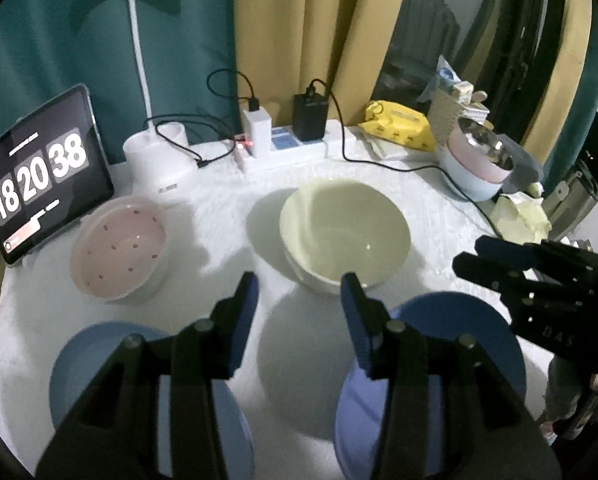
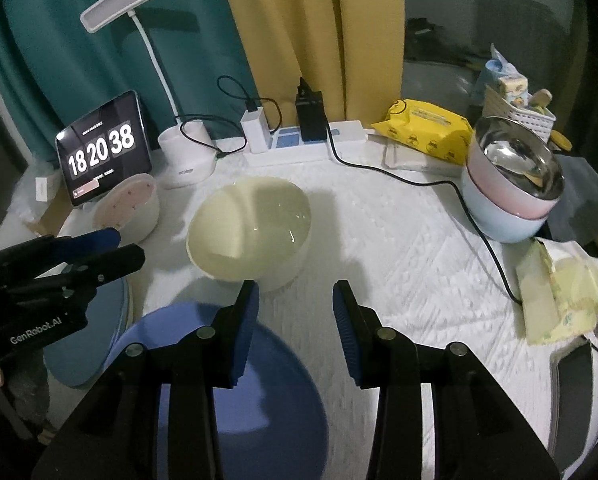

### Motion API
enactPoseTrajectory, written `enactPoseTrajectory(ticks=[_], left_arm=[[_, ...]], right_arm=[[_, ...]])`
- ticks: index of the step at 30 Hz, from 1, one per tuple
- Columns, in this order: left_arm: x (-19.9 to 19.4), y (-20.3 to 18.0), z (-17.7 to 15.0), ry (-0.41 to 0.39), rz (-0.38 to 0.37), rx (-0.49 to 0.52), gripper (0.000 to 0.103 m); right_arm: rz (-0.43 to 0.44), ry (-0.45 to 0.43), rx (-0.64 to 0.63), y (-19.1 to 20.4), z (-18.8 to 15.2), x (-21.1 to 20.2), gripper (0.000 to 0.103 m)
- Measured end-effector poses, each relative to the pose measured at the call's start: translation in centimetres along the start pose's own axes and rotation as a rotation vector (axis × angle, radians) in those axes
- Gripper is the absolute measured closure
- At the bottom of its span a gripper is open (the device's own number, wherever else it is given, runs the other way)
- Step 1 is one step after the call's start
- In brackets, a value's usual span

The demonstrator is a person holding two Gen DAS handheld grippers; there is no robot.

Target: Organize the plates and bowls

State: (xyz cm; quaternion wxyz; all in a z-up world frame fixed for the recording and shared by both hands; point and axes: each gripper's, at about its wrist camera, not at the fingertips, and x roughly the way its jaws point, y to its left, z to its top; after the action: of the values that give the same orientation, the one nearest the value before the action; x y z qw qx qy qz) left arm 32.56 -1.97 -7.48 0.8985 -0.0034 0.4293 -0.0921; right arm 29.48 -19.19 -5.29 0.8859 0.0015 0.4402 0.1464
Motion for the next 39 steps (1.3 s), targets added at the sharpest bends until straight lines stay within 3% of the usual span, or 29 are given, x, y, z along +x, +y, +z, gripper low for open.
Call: enactPoseTrajectory(ticks=[22,31,39], left_arm=[[6.5,1.0,2.3,0.067,0.007,0.039,0.059],[8.0,1.3,2.9,0.097,-0.004,0.051,0.059],[9.4,1.3,3.1,0.126,-0.015,0.067,0.059]], right_arm=[[-0.009,0.071,0.012,-0.4,3.4,5.5,0.063],[0.031,0.17,0.071,-0.5,4.0,8.2,0.062],[0.034,0.33,0.187,-0.9,4.4,11.7,0.062]])
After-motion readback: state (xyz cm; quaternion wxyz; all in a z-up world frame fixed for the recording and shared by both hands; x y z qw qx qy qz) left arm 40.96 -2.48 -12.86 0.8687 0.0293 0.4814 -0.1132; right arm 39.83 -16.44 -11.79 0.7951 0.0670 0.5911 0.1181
